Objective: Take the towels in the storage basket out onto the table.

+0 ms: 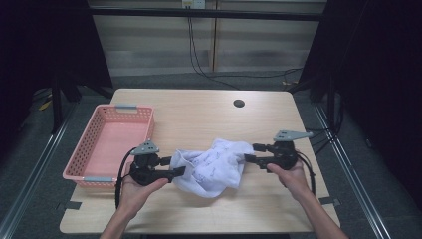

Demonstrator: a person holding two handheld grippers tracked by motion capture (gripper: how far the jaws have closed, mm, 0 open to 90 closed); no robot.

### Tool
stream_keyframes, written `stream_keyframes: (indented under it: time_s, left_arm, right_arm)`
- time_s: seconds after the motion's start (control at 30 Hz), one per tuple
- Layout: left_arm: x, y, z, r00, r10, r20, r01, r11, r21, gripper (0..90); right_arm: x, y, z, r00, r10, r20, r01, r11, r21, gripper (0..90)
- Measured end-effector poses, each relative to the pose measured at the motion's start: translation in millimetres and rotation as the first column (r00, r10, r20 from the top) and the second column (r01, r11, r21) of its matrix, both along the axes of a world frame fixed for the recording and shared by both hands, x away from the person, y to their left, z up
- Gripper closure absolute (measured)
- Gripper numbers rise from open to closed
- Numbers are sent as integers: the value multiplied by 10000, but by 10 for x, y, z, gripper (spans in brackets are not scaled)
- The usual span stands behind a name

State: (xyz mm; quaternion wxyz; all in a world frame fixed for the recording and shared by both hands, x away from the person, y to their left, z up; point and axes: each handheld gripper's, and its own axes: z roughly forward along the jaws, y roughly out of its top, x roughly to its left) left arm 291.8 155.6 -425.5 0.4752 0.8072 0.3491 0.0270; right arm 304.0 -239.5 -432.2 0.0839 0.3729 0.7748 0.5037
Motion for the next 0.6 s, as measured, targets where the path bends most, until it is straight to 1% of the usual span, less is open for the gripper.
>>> stream_keyframes:
  time_s: [0.03,0.07,0.1,0.13,0.17,0.2,0.23,0.27,0.3,0.33,0.37,0.4,0.43,0.47,0.5,0.53,0.57,0.6]
  left_arm:
    - [19,-37,-52,9998,-146,-137,148,9998,123,399]
    - [38,-131,-160,9988,-308,-390,321,9990,325,395]
    - [38,-131,-160,9988,-308,-390,321,9990,325,387]
    - [43,-172,-208,9979,-434,-484,456,9979,460,387]
    - [46,-212,-255,9967,-561,-580,593,9967,559,383]
    - [48,-265,-328,9949,-713,-707,764,9945,715,374]
    - [46,-297,-380,9940,-826,-721,887,9924,854,366]
    - [39,-324,-432,9925,-931,-797,1002,9909,903,355]
    - [28,-355,-481,9907,-1000,-922,1095,9885,1046,349]
    - [11,-394,-533,9884,-1186,-947,1305,9827,1315,335]
    - [-6,-427,-565,9875,-1241,-973,1380,9787,1523,323]
    - [-13,-446,-583,9865,-1280,-1024,1443,9746,1711,313]
    - [-24,-478,-616,9863,-1300,-1017,1470,9721,1830,310]
    - [-32,-493,-623,9866,-1300,-983,1481,9669,2078,344]
    - [-32,-493,-623,9866,-1300,-983,1481,9669,2078,455]
    - [-43,-522,-648,9890,-1349,-609,1464,9523,2677,583]
    - [-45,-531,-649,9901,-1331,-456,1405,9524,2706,693]
    - [-14,-508,-639,9883,-1365,-676,1488,9595,2393,765]
  right_arm:
    - [28,96,-22,9998,144,-101,-144,9999,46,332]
    - [59,189,-57,9989,427,-188,-426,9991,38,314]
    - [59,189,-57,9989,427,-188,-426,9991,38,314]
    - [94,340,-133,9975,645,-282,-648,9979,-78,298]
    - [106,396,-171,9966,742,-348,-747,9971,-130,286]
    - [116,446,-211,9955,852,-421,-864,9959,-265,282]
    - [123,519,-274,9946,901,-525,-930,9941,-564,280]
    - [127,560,-323,9945,881,-574,-923,9929,-752,293]
    - [130,583,-362,9950,747,-668,-807,9925,-918,387]
    - [128,583,-381,9967,512,-631,-580,9921,-1115,493]
    - [126,554,-374,9980,316,-543,-369,9944,-991,662]
    - [122,520,-336,9992,156,-355,-188,9957,-911,727]
    - [123,488,-301,9997,24,-247,-44,9966,-818,749]
    - [127,432,-251,9998,-158,-134,149,9976,-669,761]
    - [128,396,-225,9996,-267,-63,262,9972,-704,770]
    - [137,322,-188,9990,-455,-10,453,9969,-642,781]
    - [145,277,-170,9987,-503,-46,499,9968,-617,784]
    - [150,233,-151,9973,-735,30,735,9950,-680,784]
